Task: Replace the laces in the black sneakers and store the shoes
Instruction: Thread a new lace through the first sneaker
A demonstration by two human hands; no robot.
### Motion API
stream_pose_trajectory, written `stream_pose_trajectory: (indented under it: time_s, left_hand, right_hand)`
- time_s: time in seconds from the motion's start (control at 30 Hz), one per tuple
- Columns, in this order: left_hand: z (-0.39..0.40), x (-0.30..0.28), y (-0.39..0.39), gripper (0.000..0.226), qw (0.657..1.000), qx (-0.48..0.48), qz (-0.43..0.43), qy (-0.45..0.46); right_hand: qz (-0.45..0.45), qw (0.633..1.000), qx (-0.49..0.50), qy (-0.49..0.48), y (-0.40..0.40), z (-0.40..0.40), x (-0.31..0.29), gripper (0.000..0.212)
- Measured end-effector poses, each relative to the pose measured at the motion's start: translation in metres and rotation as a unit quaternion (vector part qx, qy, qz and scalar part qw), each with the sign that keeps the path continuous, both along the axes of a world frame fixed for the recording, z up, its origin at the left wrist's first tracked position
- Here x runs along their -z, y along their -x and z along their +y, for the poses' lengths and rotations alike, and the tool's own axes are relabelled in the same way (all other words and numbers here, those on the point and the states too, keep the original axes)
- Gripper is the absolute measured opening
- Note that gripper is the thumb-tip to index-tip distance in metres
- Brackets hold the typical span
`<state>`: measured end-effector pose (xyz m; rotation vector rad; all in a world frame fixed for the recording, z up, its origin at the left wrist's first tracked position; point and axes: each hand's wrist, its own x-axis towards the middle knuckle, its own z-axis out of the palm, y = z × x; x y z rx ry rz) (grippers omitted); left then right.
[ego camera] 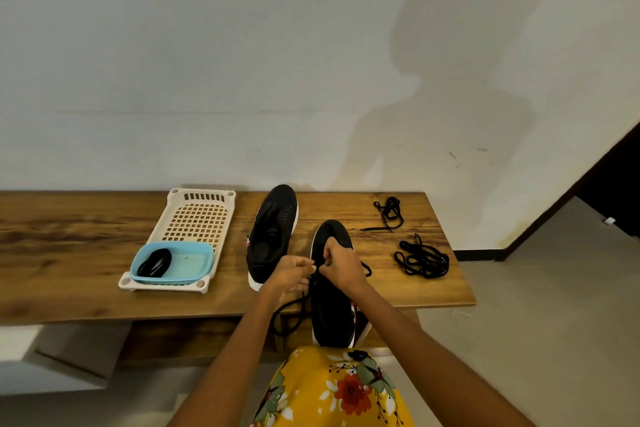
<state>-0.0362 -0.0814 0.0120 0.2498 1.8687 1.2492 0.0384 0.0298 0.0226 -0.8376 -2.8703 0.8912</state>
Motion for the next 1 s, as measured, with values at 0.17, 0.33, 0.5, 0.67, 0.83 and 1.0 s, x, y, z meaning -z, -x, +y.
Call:
stream_pose_trajectory:
  time_s: [0.17,0.33,0.5,0.67,0.83,1.0]
  left_hand:
    - [0.004,0.0,0.0,0.011,1.0,0.023,-0.001,-0.009]
    - [0.006,0.01,0.005,0.017,1.0,0.01,0.007,-0.003]
    - [0.01,0.011,-0.009,0.015,0.971,-0.009,0.231,0.055]
    - [0.012,-0.012,-0.012,0.014,0.932,-0.091,0.35,0.03]
    - [0.021,-0.05,-0.006,0.018,0.948,-0.144,0.256,-0.124]
    - [0.025,-0.051,-0.009,0.023,0.985,-0.018,0.145,-0.087]
  right_hand:
    - [0.002,0.999,-0.033,-0.022,0.002,-0.002,-0.001,0.024]
    - [0.027,0.997,-0.066,0.004,-0.003,0.007,0.004,0.013]
    - [0.048,0.995,-0.017,0.088,-0.007,0.01,0.006,0.022]
    - [0.031,0.989,-0.059,0.13,-0.002,0.018,-0.006,0.022]
    - [0.1,0.985,-0.041,0.131,0.005,0.019,-0.061,0.024]
    - [0.268,0.94,0.007,0.21,0.01,0.024,-0.154,0.017]
